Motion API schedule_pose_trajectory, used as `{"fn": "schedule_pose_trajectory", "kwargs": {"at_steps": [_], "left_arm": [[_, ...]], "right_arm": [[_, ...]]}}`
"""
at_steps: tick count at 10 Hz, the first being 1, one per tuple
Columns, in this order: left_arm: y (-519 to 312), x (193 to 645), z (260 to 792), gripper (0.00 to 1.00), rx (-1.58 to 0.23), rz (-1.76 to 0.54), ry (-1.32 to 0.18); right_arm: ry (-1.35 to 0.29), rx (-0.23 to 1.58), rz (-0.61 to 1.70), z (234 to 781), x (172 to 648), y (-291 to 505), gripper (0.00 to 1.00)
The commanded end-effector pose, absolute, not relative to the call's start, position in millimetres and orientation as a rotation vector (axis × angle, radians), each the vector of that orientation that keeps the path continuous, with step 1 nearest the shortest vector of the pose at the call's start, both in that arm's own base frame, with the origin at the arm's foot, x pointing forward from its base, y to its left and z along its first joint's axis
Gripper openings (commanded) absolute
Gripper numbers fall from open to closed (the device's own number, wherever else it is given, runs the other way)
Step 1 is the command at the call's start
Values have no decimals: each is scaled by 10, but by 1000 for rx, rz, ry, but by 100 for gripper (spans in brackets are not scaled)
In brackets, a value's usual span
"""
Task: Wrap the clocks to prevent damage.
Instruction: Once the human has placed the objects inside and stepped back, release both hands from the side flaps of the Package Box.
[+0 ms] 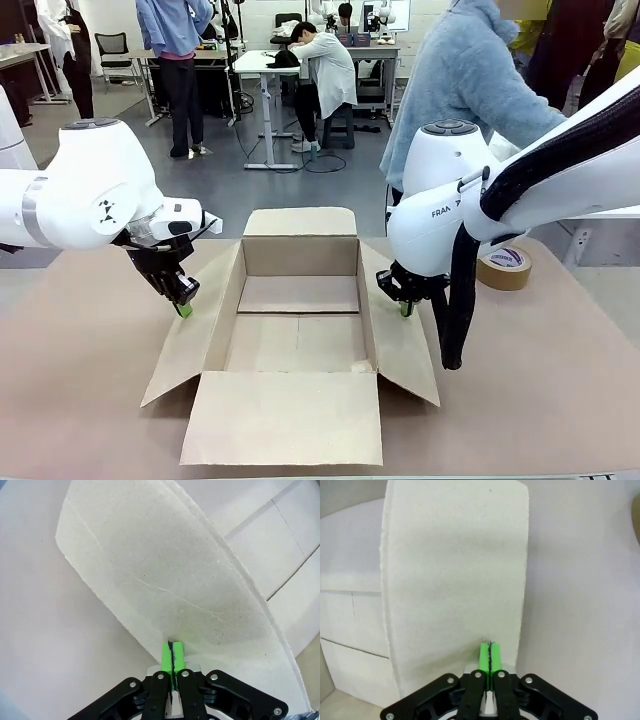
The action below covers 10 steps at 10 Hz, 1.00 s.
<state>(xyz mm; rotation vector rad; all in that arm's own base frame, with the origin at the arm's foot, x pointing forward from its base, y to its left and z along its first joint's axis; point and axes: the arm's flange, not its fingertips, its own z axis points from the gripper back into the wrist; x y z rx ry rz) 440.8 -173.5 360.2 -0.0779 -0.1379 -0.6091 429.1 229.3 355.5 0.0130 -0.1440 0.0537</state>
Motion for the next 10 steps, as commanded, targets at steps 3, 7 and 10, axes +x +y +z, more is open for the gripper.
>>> {"fn": "schedule_pose_trajectory", "kwargs": {"at_steps": [3, 7, 10], "left_arm": [[-1732, 4397, 3594, 0, -77, -611, -128], [-1732, 4397, 3594, 0, -77, -611, -128], [-1732, 4397, 3594, 0, -77, -611, -128]], "right_arm": [[-152, -7, 36, 3543, 4280, 2302, 1], [-152, -7, 36, 3543, 4280, 2302, 1], [-152, -7, 36, 3543, 4280, 2302, 1]]}}
